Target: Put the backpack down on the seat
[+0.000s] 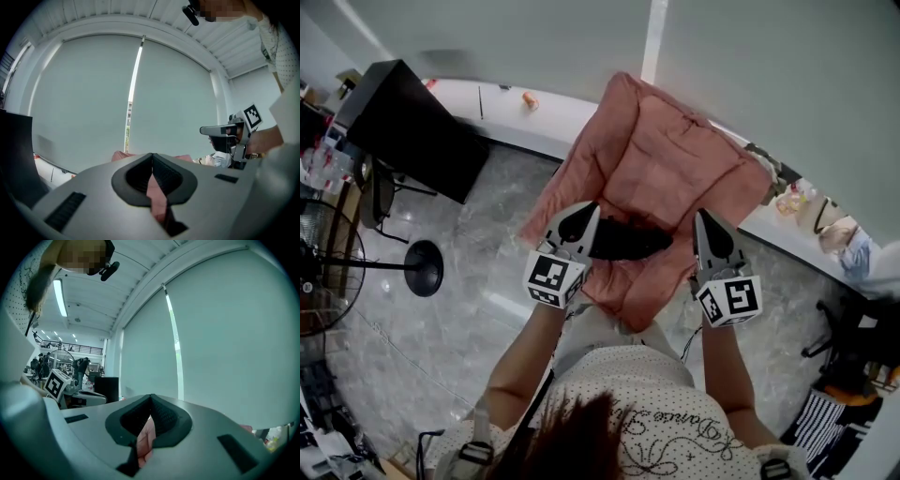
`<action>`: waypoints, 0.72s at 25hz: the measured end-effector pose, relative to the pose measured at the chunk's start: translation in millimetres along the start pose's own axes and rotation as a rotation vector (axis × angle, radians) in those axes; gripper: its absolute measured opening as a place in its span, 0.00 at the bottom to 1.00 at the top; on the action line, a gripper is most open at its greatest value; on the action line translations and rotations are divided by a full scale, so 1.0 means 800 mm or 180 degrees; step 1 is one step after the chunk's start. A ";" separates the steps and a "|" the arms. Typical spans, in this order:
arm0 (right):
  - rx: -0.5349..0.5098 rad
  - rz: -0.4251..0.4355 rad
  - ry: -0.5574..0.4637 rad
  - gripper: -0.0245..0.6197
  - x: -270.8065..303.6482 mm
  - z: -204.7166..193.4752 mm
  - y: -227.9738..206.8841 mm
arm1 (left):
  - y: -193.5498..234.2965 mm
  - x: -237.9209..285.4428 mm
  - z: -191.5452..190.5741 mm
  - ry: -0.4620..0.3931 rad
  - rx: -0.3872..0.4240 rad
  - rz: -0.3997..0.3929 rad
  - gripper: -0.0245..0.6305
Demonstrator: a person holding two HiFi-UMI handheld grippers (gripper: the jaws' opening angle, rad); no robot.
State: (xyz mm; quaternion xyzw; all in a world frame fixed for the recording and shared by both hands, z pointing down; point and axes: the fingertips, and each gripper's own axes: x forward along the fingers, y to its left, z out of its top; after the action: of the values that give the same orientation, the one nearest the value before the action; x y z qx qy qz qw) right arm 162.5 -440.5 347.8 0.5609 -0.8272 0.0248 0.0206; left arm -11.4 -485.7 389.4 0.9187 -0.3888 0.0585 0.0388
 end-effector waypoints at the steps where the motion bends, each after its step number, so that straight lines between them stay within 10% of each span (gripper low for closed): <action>1: 0.0001 -0.0005 -0.0010 0.05 0.000 0.001 0.000 | 0.000 0.000 0.000 -0.0007 -0.0018 0.0003 0.04; 18: 0.0008 -0.0107 0.0138 0.05 -0.003 -0.011 -0.002 | 0.007 -0.005 -0.004 -0.0007 -0.0107 0.0013 0.04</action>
State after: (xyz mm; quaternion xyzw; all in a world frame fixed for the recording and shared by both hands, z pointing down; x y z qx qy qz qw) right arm 164.9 -438.0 356.4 0.5741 -0.8170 0.0378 0.0382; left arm -18.4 -486.5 392.5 0.9171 -0.3916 0.0510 0.0537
